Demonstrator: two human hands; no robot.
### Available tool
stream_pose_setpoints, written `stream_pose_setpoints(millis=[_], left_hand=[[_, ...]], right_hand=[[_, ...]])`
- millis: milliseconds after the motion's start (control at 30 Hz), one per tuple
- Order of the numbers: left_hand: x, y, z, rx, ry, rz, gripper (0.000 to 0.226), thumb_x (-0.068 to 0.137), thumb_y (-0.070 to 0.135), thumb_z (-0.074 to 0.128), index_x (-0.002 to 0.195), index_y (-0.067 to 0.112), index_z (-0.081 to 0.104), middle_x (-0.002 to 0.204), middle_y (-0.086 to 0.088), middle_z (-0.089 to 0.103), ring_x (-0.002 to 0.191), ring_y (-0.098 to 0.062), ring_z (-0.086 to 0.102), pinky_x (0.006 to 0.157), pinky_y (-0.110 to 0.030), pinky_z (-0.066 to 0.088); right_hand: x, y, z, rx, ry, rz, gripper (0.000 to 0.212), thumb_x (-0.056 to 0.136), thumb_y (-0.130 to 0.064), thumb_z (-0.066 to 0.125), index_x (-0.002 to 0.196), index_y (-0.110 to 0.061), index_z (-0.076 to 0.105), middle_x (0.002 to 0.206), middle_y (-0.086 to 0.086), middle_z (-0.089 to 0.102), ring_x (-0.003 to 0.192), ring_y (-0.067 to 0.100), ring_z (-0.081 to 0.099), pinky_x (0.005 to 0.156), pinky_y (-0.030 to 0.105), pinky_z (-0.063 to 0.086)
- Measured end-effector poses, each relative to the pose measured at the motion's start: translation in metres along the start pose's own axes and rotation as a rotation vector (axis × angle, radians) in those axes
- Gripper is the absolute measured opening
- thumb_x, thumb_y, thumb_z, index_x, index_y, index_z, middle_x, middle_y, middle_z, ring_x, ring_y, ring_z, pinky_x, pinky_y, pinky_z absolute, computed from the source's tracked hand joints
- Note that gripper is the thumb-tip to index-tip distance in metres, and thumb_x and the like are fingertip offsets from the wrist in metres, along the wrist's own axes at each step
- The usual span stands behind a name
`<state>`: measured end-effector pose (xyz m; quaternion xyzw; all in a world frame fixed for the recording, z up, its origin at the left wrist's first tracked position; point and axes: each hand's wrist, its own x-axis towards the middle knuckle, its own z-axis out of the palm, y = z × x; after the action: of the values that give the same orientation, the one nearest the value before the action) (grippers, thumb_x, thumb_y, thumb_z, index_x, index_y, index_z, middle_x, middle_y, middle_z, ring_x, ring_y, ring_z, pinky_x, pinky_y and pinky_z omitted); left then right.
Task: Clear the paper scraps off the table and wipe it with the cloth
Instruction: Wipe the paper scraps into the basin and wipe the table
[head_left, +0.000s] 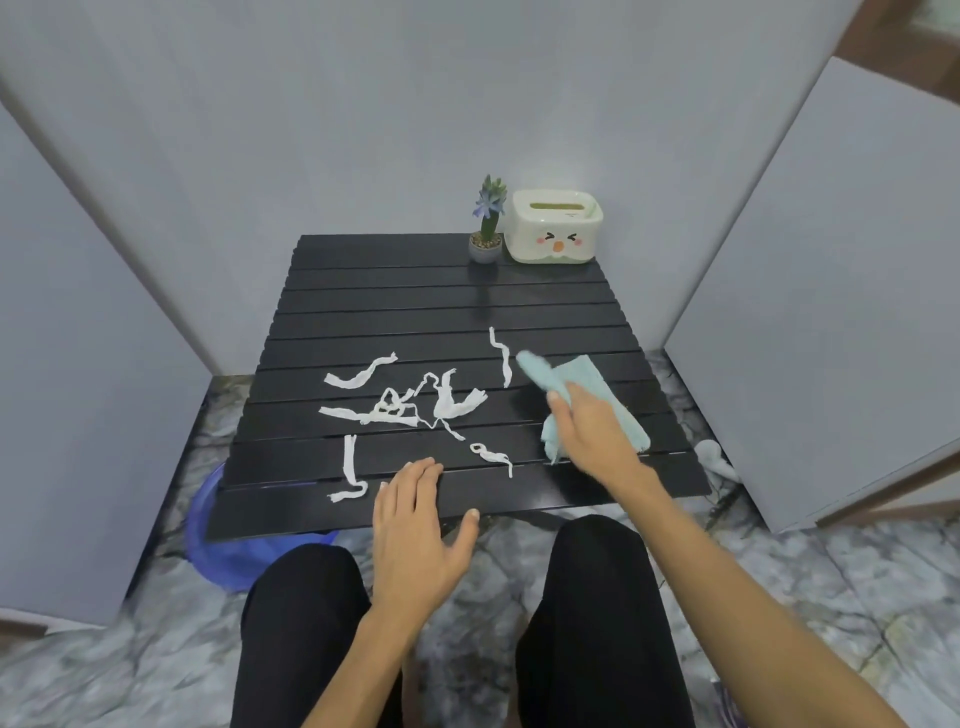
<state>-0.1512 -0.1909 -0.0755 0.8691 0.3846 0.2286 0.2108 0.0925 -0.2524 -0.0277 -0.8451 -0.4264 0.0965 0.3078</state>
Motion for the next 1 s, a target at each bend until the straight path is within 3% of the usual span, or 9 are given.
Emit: stream_pose_setpoints(millis=[67,100,233,367,533,800,933,1000], left_hand=[[0.000,0.000,-0.001,0.004,-0.011,-0.005,0.063,0.085,0.052,0.052,0.135,0.013,0.051,0.142,0.000,0.049,0.135,-0.020,0.040,0.118,-0.036,0.019],[0.000,0.001,-0.001,0.003,-0.014,-0.006,0.063,0.085,0.052,0.052,0.135,0.013,0.051,0.142,0.000,0.049,0.135,-0.019,0.040,0.118,-0.036,0.018],[-0.001,0.002,-0.004,-0.003,-0.042,-0.019,0.064,0.086,0.054,0.050,0.137,0.015,0.050,0.144,0.001,0.048,0.136,-0.018,0.038,0.119,-0.028,0.008],[-0.002,0.000,-0.005,-0.010,-0.051,-0.013,0.063,0.088,0.055,0.049,0.139,0.017,0.049,0.146,0.004,0.046,0.138,-0.016,0.036,0.120,-0.027,0.006],[-0.004,-0.005,-0.002,-0.020,-0.044,0.022,0.062,0.090,0.053,0.052,0.140,0.017,0.048,0.148,0.007,0.043,0.140,-0.015,0.035,0.120,-0.039,0.021],[-0.004,-0.011,0.009,-0.056,0.003,0.032,0.063,0.086,0.053,0.055,0.138,0.018,0.050,0.145,0.007,0.047,0.137,-0.016,0.041,0.119,-0.035,0.016],[-0.002,-0.010,0.010,-0.083,0.015,0.014,0.063,0.084,0.052,0.057,0.138,0.020,0.050,0.145,0.009,0.047,0.138,-0.014,0.040,0.119,-0.035,0.017],[-0.002,-0.010,0.010,-0.085,0.011,-0.001,0.064,0.084,0.053,0.057,0.139,0.020,0.049,0.144,0.010,0.047,0.138,-0.013,0.040,0.118,-0.039,0.020]], right_hand=[[-0.004,0.014,0.021,-0.165,-0.059,-0.032,0.053,0.100,-0.044,0.039,0.131,-0.005,0.055,0.139,0.016,0.054,0.134,0.032,0.044,0.110,0.042,0.032],[-0.004,0.015,0.026,-0.210,-0.049,-0.027,0.060,0.099,-0.050,0.036,0.137,-0.007,0.051,0.148,0.013,0.046,0.141,0.028,0.036,0.114,0.043,0.026],[0.008,0.016,0.026,-0.424,-0.095,0.030,0.070,0.097,-0.058,0.021,0.154,-0.017,0.027,0.162,0.000,0.022,0.150,0.018,0.014,0.119,0.045,0.014],[0.031,0.021,0.026,-0.417,-0.057,0.137,0.059,0.102,-0.046,0.017,0.154,-0.018,0.024,0.163,0.004,0.019,0.150,0.024,0.012,0.119,0.049,0.011],[0.077,0.020,0.021,-0.296,-0.026,0.163,0.056,0.104,-0.041,0.020,0.151,-0.013,0.032,0.161,0.007,0.026,0.149,0.026,0.017,0.119,0.049,0.012],[0.136,-0.021,0.031,-0.056,-0.211,0.028,0.049,0.103,-0.047,0.029,0.144,-0.023,0.042,0.146,0.004,0.048,0.134,0.031,0.039,0.108,0.042,0.027],[0.134,-0.029,0.052,-0.053,-0.380,-0.112,0.053,0.101,-0.056,0.027,0.147,-0.034,0.040,0.157,-0.003,0.035,0.146,0.018,0.025,0.119,0.035,0.011],[0.125,-0.031,0.055,-0.041,-0.435,-0.149,0.051,0.101,-0.055,0.029,0.147,-0.036,0.040,0.159,-0.001,0.032,0.148,0.015,0.020,0.117,0.024,0.003]])
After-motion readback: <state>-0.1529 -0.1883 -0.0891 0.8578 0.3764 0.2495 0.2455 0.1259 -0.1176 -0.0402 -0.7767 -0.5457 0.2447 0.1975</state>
